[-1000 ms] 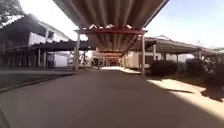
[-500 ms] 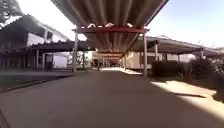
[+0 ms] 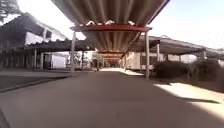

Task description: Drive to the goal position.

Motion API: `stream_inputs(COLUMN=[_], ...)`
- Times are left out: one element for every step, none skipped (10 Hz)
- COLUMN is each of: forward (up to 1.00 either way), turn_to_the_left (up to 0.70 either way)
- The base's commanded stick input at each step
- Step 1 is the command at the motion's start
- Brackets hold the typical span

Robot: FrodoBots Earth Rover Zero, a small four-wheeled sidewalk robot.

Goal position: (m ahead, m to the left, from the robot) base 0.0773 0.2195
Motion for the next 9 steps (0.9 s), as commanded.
stream_inputs(forward=[0.70,0.70,0.70,0.70,0.70,0.70,0.70,0.70,0.70], turn_to_the_left=[0.00,0.00,0.00,0.00,0.00,0.00,0.00,0.00,0.00])
